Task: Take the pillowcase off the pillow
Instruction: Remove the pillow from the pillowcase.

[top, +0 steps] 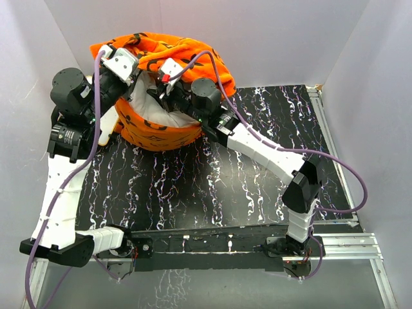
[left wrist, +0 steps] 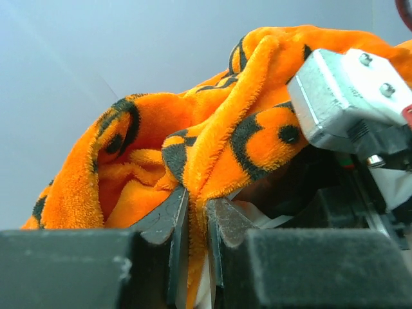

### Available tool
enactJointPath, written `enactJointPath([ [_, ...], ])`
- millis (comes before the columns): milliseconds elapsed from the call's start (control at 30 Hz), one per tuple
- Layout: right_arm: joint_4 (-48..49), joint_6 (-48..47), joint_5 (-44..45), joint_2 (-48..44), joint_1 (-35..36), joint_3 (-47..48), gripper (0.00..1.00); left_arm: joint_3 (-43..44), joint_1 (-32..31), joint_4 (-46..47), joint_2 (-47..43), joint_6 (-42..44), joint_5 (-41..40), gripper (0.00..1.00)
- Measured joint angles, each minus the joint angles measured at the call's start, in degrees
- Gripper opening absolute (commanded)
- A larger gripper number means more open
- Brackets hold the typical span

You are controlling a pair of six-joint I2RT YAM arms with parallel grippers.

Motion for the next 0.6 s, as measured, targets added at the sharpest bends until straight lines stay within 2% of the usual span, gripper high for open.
enactJointPath([
  [67,1.64,0.63,0.48,-0.92,0.02,-2.23,0.08,-2.19,-0.11,2.71,-0.63,1.75,-0.31,0.25],
  [133,3.41,1.31,0.76,-2.36,0.02,-4.94,0.08,-4.15,-0.2,5.25,-1.05,3.34,-0.66,0.41],
  [300,3.3,2.71,1.22,-4.17,0.02,-7.69,0.08,-7.52,-0.33,8.87,-2.1,6.64,-2.03,0.6],
  [467,2.19,3.04,1.03,-4.79,-0.02,-7.69,0.08,-9.18,-0.35,12.46,-1.73,7.67,-4.5,0.63],
  [600,1.77,3.5,0.72,-5.09,-0.07,-7.74,0.08,-9.16,-0.5,14.53,-0.04,8.04,-6.73,0.54],
])
